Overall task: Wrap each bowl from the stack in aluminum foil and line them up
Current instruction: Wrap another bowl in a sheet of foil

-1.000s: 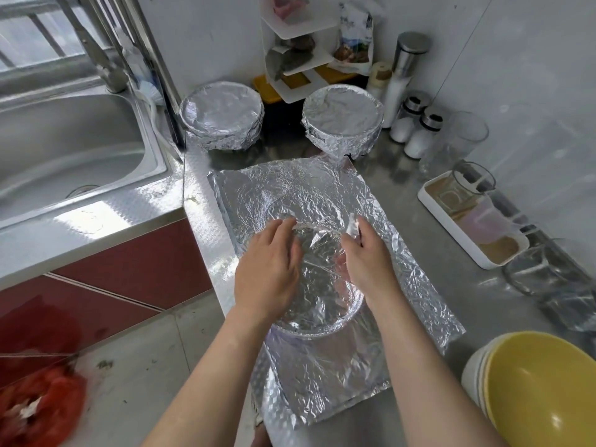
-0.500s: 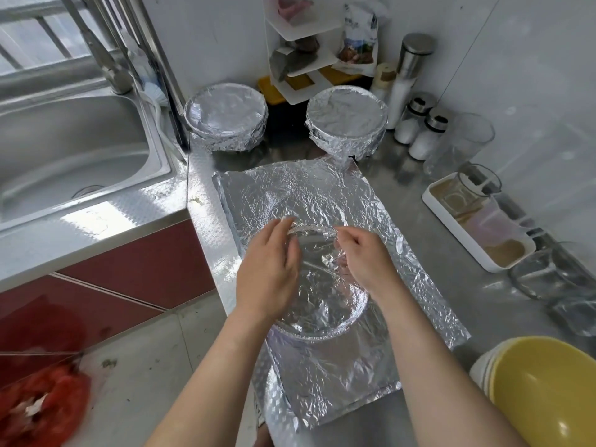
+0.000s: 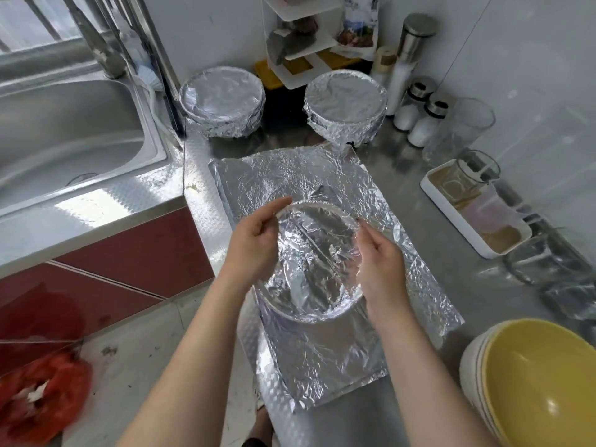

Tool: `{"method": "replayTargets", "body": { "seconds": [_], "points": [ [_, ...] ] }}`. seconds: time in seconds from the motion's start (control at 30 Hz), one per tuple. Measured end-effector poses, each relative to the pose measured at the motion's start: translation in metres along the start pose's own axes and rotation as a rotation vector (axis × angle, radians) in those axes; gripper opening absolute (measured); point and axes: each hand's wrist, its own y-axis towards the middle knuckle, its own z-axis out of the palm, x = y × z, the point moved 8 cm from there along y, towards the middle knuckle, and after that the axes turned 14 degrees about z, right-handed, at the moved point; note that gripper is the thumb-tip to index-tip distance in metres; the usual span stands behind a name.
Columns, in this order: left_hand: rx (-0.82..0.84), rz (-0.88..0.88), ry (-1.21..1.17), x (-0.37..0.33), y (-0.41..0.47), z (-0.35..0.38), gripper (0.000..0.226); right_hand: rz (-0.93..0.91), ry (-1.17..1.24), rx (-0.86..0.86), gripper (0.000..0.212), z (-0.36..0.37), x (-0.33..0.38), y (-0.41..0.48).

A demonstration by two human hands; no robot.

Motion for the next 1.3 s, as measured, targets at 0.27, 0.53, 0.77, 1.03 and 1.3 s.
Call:
{"method": "replayTargets", "body": {
  "seconds": [0.27, 0.53, 0.77, 1.03, 1.3],
  "points": [
    [0.002, 0.049, 0.263, 0.0, 0.018, 0.001, 0.037, 0.056, -0.088, 0.027, 0.051, 0.002, -0.011, 0.013],
    [-0.262, -0.035, 0.076, 0.031, -0.026, 0.004, 0.043, 0.042, -0.177, 0.243, 0.042, 0.022, 0.003, 0.044],
    [-0.275, 0.016, 0.154, 0.022, -0.025, 0.005, 0.042, -0.006, -0.303, 0.255, 0.037, 0.026, 0.001, 0.047],
    [-0.298, 0.016, 0.143, 0.022, -0.025, 0.004, 0.039, -0.047, -0.343, 0.282, 0.04, 0.028, 0.007, 0.051],
    [-0.294, 0.01, 0.148, 0.019, -0.024, 0.01, 0.039, -0.17, -0.569, 0.223, 0.032, 0.039, 0.025, 0.061]
  ]
}}
